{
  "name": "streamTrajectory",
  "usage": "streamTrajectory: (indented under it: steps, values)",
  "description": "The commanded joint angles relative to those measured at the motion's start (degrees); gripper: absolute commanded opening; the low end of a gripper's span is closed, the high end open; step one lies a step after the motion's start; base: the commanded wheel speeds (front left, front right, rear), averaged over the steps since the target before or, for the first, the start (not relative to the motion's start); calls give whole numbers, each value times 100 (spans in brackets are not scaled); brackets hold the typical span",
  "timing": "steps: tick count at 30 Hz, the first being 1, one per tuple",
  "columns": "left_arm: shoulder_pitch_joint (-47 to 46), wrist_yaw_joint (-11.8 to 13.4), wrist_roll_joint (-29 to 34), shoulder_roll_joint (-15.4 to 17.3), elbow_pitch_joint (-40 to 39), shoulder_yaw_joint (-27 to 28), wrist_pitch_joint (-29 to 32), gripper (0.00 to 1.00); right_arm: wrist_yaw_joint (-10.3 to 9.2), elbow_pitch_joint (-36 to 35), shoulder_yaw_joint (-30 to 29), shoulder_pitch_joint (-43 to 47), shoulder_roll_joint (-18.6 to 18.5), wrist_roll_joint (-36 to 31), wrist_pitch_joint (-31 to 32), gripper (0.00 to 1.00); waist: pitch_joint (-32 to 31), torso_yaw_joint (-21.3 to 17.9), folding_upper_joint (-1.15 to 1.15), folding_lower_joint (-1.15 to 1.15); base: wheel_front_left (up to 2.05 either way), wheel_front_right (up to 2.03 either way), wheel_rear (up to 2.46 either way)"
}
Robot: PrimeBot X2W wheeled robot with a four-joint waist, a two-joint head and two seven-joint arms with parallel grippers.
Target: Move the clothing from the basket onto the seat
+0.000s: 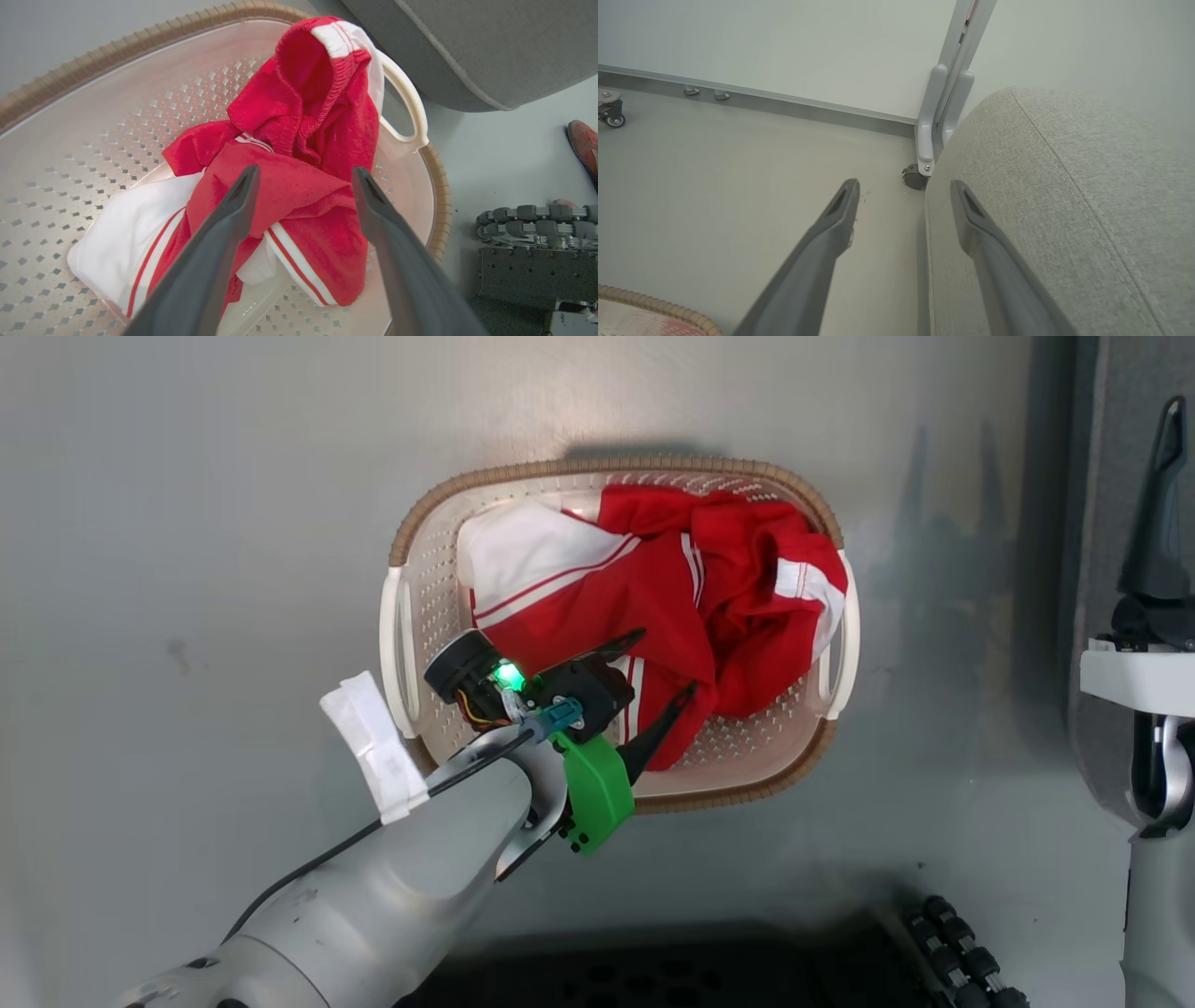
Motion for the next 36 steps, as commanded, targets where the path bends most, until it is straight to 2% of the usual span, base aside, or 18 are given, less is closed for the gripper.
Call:
streamTrajectory:
  steps: [1,4,8,17,21,27,36]
  values:
    - [-161,-16,-194,-18,77,-172,3,100,-8,-60,29,-103,-35,-52,-26,100,376,2,0,-1,0,0,0]
    - [-272,-16,-640,-67,219,-501,38,100,-8,-153,93,-155,-48,-67,-26,100,464,14,0,-1,0,0,0]
    - [-376,-16,-1110,-119,242,-619,258,100,-8,-234,140,-200,-65,-92,-26,100,576,14,0,-1,0,0,0]
    - [-282,-16,-1306,-46,-390,-625,1056,100,-8,-303,158,-159,-84,-122,-26,100,777,-66,0,-1,0,0,0]
    - [-416,-9,-1333,9,-347,-625,1232,100,-8,-315,169,-149,-57,-111,-26,100,828,-98,0,-1,0,0,0]
    - [-605,-9,-1202,-144,233,-628,1157,100,-8,-359,160,-138,-38,-74,-26,100,936,-110,0,-1,0,0,0]
    - [-877,-9,-1497,-279,730,-622,967,100,-8,-409,135,-71,-55,-85,-26,100,1057,-59,0,-1,0,0,0]
